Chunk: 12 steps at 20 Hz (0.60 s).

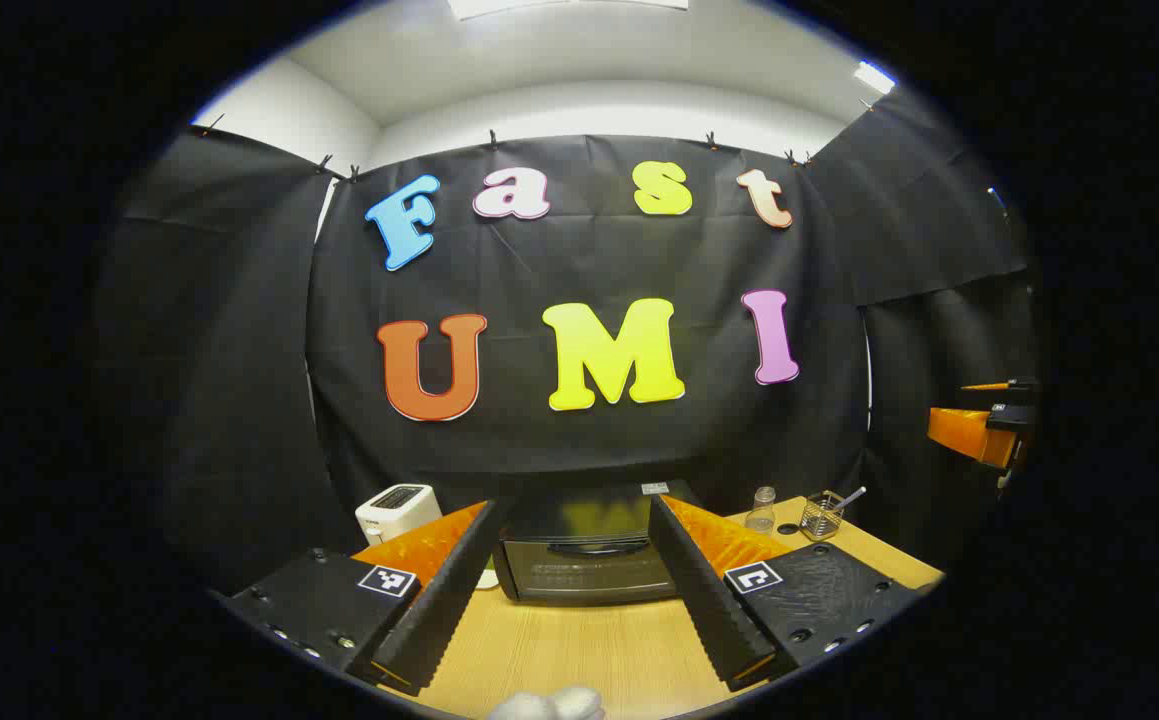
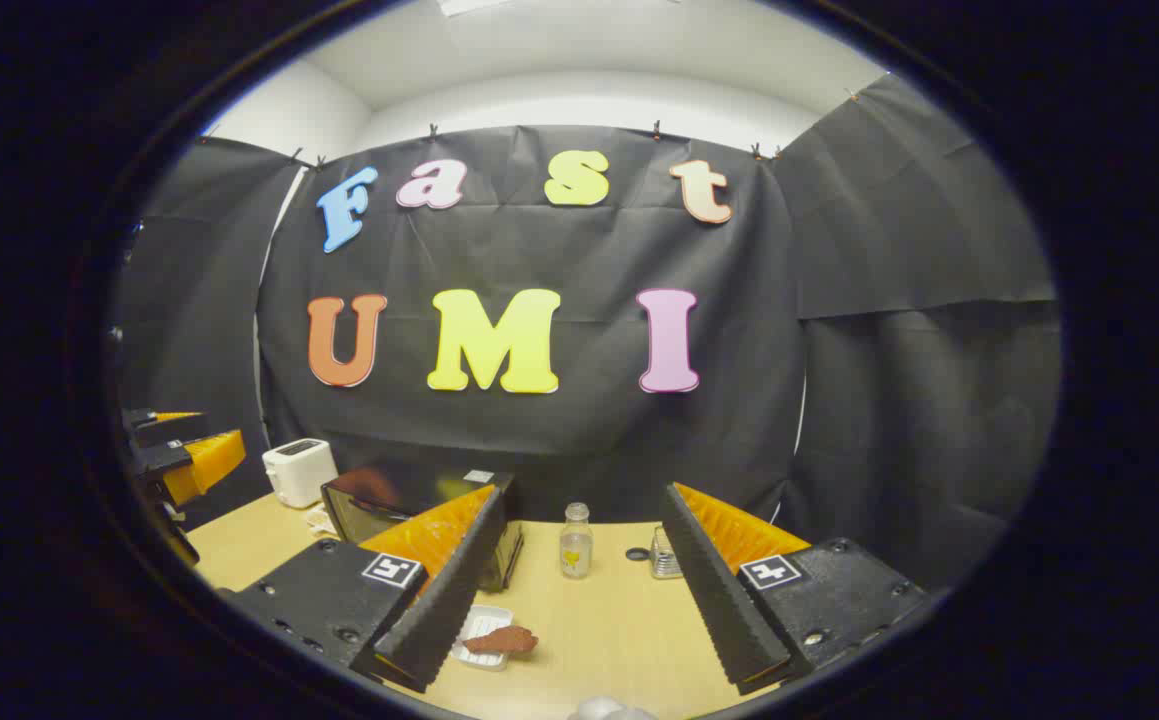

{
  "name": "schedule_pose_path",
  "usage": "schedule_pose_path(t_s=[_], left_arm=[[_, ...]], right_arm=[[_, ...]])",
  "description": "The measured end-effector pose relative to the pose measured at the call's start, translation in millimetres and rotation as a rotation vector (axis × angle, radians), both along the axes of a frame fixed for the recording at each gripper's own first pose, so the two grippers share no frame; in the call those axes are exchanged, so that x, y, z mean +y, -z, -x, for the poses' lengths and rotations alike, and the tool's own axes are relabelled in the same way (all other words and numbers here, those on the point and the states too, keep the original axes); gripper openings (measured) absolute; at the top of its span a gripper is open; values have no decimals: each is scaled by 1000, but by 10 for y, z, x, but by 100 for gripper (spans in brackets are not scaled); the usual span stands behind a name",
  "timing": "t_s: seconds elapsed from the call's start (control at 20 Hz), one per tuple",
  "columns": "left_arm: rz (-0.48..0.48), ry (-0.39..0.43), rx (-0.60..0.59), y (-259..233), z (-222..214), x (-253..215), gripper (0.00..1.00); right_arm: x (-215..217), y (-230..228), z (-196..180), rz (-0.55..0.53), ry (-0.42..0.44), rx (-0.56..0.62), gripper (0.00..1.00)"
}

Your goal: Open the electric oven with the left hand, put the food in, and close the electric oven.

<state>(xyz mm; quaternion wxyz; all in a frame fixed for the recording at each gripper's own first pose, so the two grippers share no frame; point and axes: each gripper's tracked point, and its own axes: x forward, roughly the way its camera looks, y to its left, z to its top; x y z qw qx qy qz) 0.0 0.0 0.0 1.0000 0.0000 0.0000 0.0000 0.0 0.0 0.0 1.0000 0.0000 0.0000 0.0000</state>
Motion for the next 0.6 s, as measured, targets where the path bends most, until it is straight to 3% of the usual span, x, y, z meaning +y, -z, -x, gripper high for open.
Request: schedule_pose_path(t_s=[0.6], left_arm=[[11, 26, 12, 138, -160, -53, 96]], right_arm=[[-1, 82, 49, 14, 9, 27, 100]])
